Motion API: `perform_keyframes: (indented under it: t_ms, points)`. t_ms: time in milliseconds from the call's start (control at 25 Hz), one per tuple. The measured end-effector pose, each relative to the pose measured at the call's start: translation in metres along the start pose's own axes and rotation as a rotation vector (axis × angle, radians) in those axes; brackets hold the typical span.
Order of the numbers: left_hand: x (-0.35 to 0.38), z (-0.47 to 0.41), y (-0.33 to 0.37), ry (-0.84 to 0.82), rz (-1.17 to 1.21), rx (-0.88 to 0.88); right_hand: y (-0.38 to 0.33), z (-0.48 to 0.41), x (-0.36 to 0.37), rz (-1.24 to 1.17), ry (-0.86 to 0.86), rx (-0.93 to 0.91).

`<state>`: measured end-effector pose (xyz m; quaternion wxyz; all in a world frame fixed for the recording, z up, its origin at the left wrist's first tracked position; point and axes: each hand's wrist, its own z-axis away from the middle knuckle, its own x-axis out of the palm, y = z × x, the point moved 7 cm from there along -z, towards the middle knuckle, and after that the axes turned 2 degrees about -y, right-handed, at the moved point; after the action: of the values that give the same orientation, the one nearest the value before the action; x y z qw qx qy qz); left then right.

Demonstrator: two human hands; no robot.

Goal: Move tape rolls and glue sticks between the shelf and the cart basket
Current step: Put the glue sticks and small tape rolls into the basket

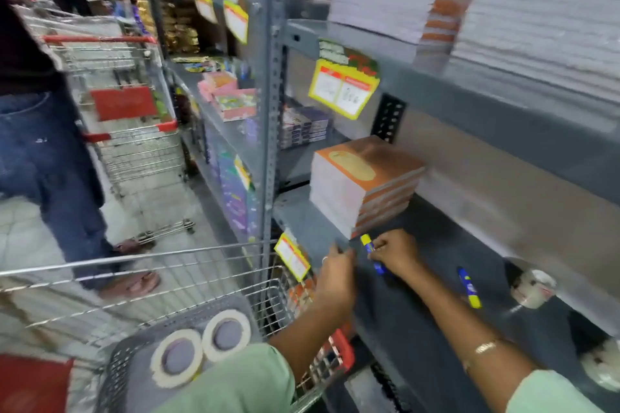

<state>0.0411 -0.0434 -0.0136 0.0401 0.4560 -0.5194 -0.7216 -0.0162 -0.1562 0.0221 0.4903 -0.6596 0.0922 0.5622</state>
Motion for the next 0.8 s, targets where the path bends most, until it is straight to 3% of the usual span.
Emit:
perform_keyframes:
  t_ms: [80, 160, 360, 520, 720, 800]
  points:
    - [-0.049, 0.009, -0.041, 0.142, 0.193, -0.066, -0.039, 0.015, 0.024, -0.081, -0.005, -0.086]
    - [-0.094, 0.024, -0.101, 0.293, 0.300, -0.196, -0.084, 0.028, 0.066, -0.127, -0.115, -0.190]
    - [-0.147, 0.084, -0.270, 0.432, 0.388, -0.648, -0.146, 0.037, 0.244, -0.166, -0.443, -0.141]
    - [-0.146, 0.137, -0.385, 0.414, 0.287, -0.835, -0.135, 0.076, 0.405, -0.031, -0.685, -0.041]
    - [-0.097, 0.165, -0.492, 0.335, 0.122, -1.076, -0.089, 0.131, 0.544, 0.131, -0.803, 0.018]
    - [-0.080, 0.162, -0.507, 0.304, 0.100, -1.075, -0.077, 0.138, 0.571, 0.171, -0.808, 0.013]
